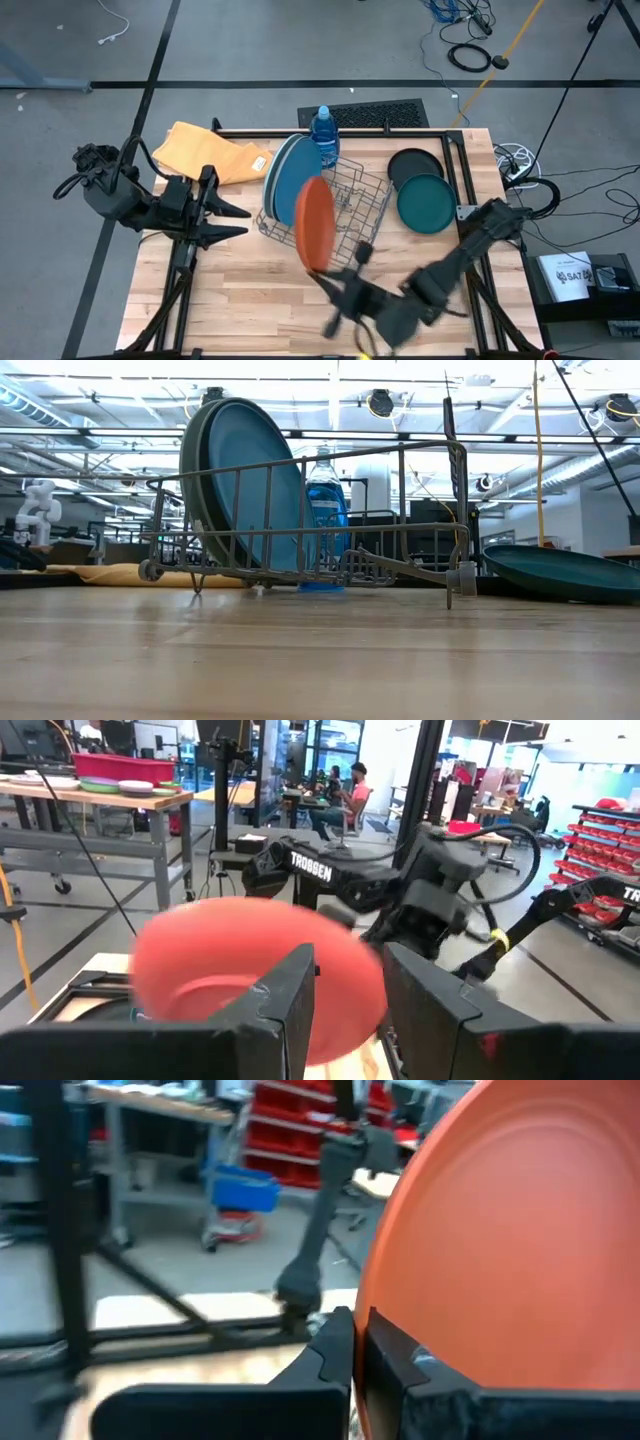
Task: Sort dishes
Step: Put the orange plate into the dish rack
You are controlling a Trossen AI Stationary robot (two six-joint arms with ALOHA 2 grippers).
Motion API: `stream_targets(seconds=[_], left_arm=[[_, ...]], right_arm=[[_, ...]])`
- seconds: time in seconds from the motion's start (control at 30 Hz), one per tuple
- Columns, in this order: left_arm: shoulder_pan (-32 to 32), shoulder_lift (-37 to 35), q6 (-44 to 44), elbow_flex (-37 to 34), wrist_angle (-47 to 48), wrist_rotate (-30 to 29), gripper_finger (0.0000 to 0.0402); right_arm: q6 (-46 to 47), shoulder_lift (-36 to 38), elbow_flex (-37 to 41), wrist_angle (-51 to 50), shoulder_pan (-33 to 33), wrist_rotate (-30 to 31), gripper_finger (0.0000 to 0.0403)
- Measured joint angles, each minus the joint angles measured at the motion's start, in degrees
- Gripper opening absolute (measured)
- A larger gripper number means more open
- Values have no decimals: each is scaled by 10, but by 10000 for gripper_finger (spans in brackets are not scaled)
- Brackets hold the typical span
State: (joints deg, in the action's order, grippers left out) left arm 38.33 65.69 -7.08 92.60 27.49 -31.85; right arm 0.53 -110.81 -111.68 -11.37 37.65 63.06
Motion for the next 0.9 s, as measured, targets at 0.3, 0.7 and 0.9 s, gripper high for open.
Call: stream_targets(seconds=[0.3, 0.7, 0.9], left_arm=[[0, 0, 0, 0, 0, 2, 123], [31, -27, 6, 0, 7, 1, 123], [47, -42, 20, 0, 18, -13, 123]], right_arm=[[44, -57, 2, 89, -120, -22, 0], [362, -93, 144, 125, -185, -31, 0], [329, -92, 235, 312, -194, -34, 0]])
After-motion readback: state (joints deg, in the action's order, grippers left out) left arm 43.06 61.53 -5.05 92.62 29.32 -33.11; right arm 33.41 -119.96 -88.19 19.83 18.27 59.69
